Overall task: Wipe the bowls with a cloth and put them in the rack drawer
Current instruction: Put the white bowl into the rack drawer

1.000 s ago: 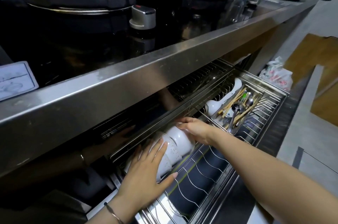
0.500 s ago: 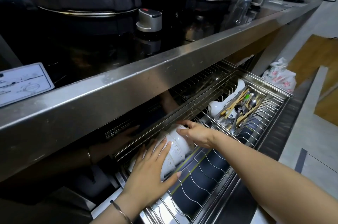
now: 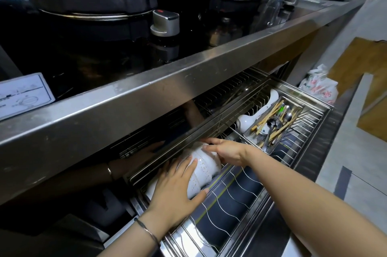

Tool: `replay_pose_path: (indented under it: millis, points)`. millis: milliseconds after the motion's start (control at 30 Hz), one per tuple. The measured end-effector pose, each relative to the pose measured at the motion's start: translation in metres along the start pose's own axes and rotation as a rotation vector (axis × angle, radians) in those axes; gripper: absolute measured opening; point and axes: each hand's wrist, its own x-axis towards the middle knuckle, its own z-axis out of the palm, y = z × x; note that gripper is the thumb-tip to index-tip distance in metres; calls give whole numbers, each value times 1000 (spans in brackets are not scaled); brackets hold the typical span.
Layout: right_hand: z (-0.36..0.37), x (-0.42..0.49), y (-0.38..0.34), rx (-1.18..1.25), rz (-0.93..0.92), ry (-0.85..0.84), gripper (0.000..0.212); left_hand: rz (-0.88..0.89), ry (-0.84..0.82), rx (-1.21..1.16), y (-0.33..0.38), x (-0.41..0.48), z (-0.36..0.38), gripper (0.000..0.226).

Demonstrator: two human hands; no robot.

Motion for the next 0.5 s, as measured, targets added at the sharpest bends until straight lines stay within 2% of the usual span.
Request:
replay_pose_path:
  millis: [300,500]
  points:
    - [2,1,-3,-91,20,45,45,-33,-38,80,5,4,-2,100]
    - [2,-21,-22,-337,-107,249,45,-4,-73,87,11,-7,-11,100]
